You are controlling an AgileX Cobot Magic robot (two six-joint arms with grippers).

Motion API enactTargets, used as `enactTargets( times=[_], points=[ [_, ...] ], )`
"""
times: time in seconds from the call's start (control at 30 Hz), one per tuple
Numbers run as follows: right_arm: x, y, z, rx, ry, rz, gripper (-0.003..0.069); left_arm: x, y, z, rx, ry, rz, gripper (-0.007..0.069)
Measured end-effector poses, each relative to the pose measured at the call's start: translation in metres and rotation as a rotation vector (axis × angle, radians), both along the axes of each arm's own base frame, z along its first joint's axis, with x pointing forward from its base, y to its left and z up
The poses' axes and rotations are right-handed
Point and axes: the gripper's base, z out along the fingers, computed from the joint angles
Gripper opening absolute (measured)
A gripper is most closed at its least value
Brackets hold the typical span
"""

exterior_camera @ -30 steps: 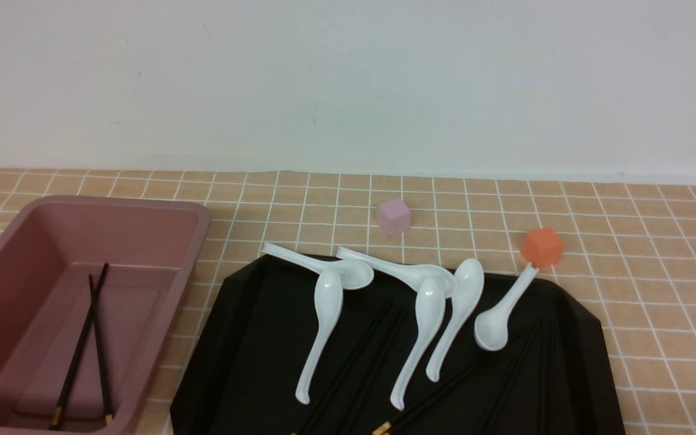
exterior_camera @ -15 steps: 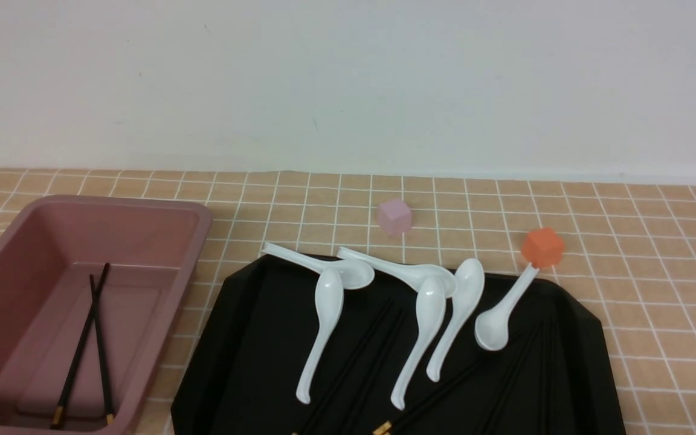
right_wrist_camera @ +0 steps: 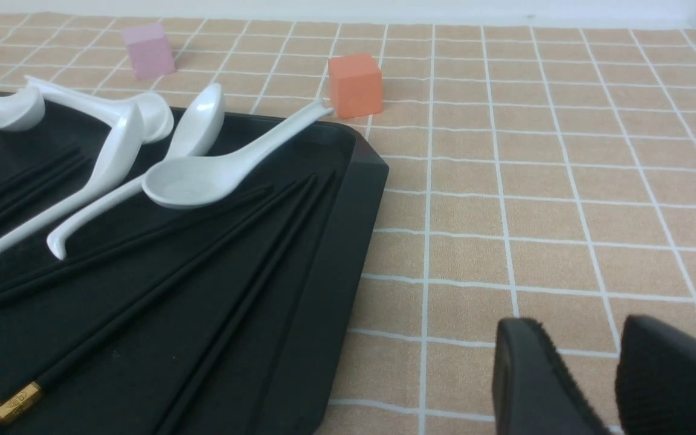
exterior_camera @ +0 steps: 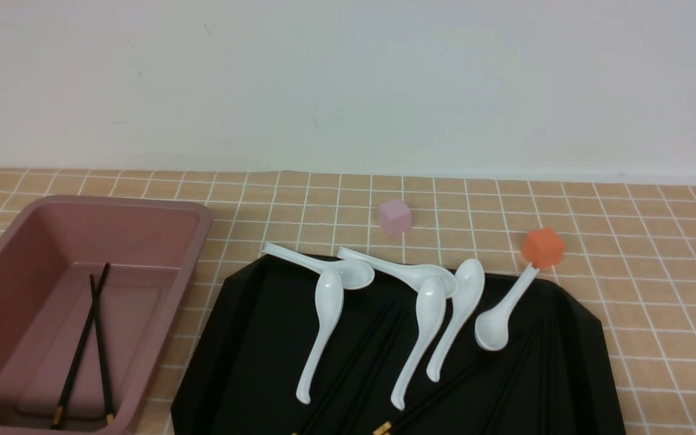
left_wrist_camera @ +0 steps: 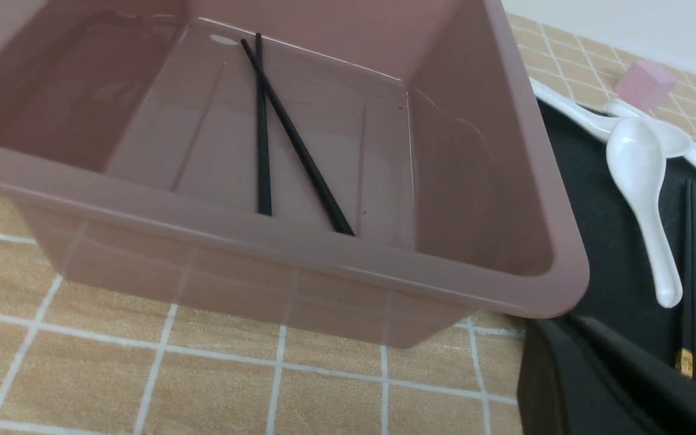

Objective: On brown tablecloth take chopsticks from black tray and put them in box.

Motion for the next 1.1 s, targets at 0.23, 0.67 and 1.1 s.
enactTargets(
  times=[0.23,0.67,1.1],
  points=[
    [0.0,0.0,0.0,-0.001,0.0,0.0,0.024,-0.0001,0.0,-0.0002,0.0,0.002,0.0,0.0008],
    [0.0,0.0,0.0,-0.001,0.0,0.0,0.024,-0.0001,0.0,-0.0002,0.0,0.002,0.0,0.0015],
    [0.0,0.0,0.0,-0.002,0.0,0.001,0.024,-0.0001,0.0,-0.0002,-0.002,0.002,0.001,0.0029]
  ],
)
